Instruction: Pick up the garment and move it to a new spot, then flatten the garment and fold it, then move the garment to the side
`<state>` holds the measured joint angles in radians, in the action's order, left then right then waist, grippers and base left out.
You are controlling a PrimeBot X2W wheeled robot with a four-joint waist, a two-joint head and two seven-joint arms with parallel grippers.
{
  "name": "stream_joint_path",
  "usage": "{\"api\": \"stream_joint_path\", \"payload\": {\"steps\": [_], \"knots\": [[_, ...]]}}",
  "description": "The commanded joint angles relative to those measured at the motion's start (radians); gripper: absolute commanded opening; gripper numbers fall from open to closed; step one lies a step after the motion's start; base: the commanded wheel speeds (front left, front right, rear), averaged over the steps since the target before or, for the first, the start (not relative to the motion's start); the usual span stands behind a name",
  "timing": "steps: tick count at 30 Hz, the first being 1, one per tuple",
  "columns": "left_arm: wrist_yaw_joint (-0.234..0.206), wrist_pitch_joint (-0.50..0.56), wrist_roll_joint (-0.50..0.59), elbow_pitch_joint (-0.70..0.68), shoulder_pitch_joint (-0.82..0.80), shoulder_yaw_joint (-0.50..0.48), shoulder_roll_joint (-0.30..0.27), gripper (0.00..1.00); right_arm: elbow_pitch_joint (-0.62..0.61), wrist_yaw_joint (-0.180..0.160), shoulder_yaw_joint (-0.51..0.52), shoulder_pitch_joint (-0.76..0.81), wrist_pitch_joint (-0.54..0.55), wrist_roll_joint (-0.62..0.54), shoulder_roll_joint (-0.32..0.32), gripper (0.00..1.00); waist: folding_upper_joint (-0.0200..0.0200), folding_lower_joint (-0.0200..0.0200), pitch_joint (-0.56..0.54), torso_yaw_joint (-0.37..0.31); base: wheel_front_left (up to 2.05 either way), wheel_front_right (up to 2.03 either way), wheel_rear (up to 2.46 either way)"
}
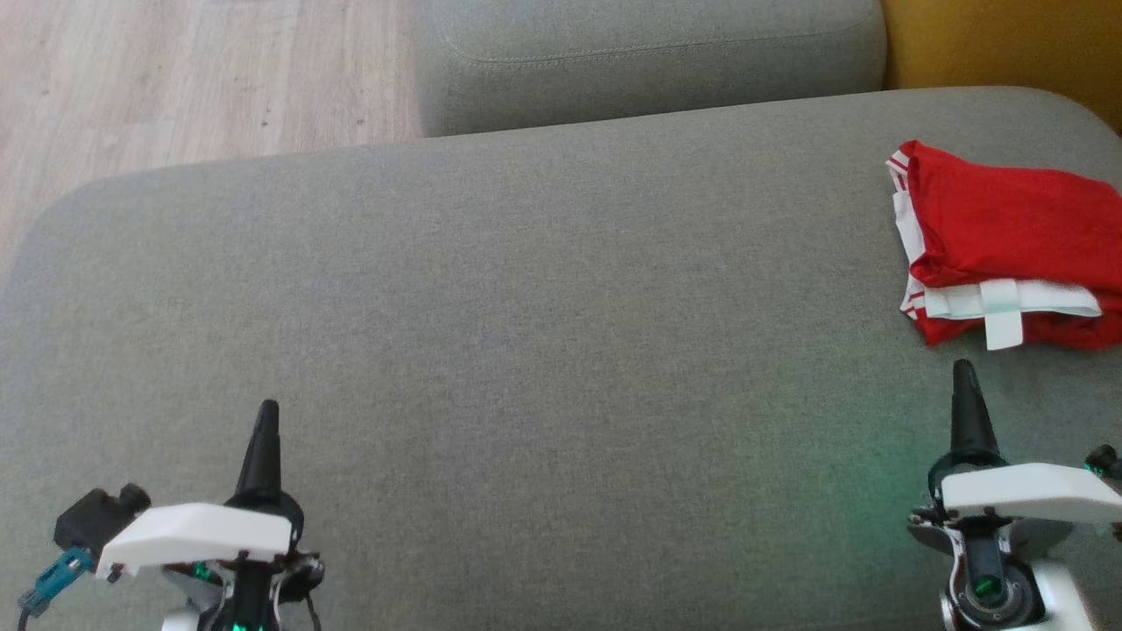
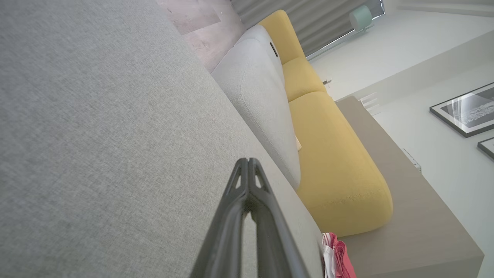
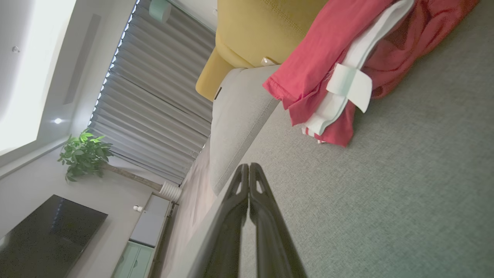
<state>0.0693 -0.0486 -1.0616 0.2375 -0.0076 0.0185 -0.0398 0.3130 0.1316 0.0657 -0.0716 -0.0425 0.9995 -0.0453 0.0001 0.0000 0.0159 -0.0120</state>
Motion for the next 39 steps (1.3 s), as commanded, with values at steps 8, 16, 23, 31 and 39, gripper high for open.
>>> {"api": "stream_joint_path", "payload": {"steps": [8, 16, 23, 31, 39], "knots": [[0.016, 0.029, -0.105, -0.021, -0.065, -0.044, -0.013, 0.0, -0.045, -0.001, 0.0, -0.039, 0.032, 0.117, -0.004, 0.0, -0.0001, 0.0, -0.002, 0.002, 0.0, 0.0, 0.0], [0.025, 0.053, -0.188, -0.016, -0.071, -0.06, -0.013, 0.0, -0.049, -0.001, 0.009, -0.038, 0.055, 0.209, -0.004, 0.0, -0.0001, 0.0, -0.004, 0.004, 0.0, 0.0, 0.0], [0.032, 0.074, -0.261, -0.011, -0.077, -0.073, -0.014, 0.0, -0.053, -0.001, 0.017, -0.038, 0.075, 0.289, -0.004, 0.0, -0.0001, 0.0, -0.006, 0.006, 0.0, 0.0, 0.0], [0.04, 0.097, -0.344, -0.006, -0.084, -0.088, -0.014, 0.0, -0.057, -0.001, 0.026, -0.037, 0.098, 0.381, -0.004, 0.0, -0.0001, 0.0, -0.008, 0.007, 0.0, 0.0, 0.0], [0.049, 0.121, -0.427, 0.0, -0.09, -0.103, -0.015, 0.0, -0.062, -0.001, 0.035, -0.037, 0.121, 0.472, -0.005, 0.0, -0.0001, 0.0, -0.01, 0.009, 0.0, 0.0, 0.0]]}}
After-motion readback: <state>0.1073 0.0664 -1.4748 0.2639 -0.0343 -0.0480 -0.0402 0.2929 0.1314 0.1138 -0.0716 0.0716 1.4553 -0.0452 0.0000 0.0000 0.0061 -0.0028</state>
